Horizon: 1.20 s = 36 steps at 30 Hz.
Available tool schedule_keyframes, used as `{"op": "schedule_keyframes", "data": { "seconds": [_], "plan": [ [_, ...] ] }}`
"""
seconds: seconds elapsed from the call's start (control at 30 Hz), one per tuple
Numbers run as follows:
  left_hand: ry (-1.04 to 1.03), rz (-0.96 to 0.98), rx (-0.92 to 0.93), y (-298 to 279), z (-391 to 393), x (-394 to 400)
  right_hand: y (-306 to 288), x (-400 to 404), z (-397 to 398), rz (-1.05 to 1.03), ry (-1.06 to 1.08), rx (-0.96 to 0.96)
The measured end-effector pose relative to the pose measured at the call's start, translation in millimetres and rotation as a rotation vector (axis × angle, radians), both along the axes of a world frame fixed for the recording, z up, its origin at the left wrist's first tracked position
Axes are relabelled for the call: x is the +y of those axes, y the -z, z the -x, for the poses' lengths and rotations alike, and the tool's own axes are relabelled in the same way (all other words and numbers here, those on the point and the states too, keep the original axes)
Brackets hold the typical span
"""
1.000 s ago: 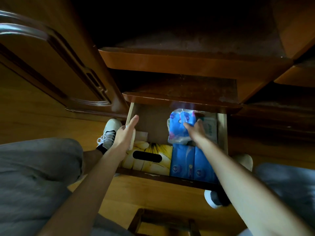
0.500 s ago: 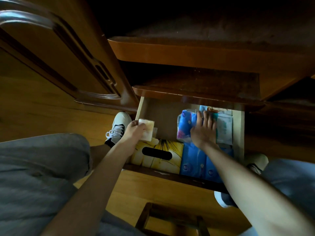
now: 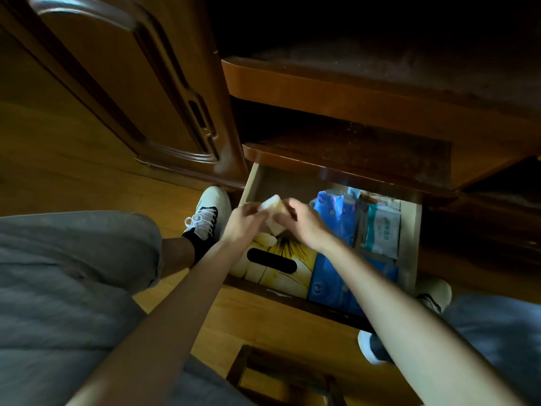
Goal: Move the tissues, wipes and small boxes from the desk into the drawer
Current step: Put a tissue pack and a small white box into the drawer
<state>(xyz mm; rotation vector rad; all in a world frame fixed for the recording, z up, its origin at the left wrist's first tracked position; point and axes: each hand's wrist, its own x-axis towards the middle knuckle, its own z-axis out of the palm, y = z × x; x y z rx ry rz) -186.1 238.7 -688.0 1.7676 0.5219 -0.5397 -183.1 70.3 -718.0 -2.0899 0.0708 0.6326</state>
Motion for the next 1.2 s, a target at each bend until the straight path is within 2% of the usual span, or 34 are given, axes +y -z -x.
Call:
{"op": "schedule_keyframes", "data": {
  "seconds": [0.07,0.2,0.33,0.43,0.63,0.8,0.97,1.07,1.2],
  "plan": [
    [0.165,-0.287,-0.128,0,1,7,7,-10,-6,0.158,-0.014,-0.070],
    [0.270,-0.571,-0.248,12,8,27,27,-25,-18,0.576,-0.271,-0.143],
    [0.352,-0.565,-0.259,23,21,38,54,-15,-19,0.793,-0.465,-0.145],
    [0.364,-0.616,-0.329,26,19,44,67,-2,-20,0.802,-0.492,-0.113],
    [0.316,-0.649,-0.311,27,15,41,70,12,-21,0.919,-0.375,-0.189],
    [0.298,-0.648,-0.310,24,14,38,68,9,-23,0.823,-0.326,-0.198],
    [0.305,-0.674,-0.330,22,15,35,61,4,-24,0.752,-0.388,-0.165],
    [0.339,-0.664,-0.304,17,14,33,46,-2,-16,0.798,-0.397,-0.295],
    [0.496,-0.790,-0.319,-9,9,15,-7,-25,-12,0.645,-0.268,-0.507]
  ]
}}
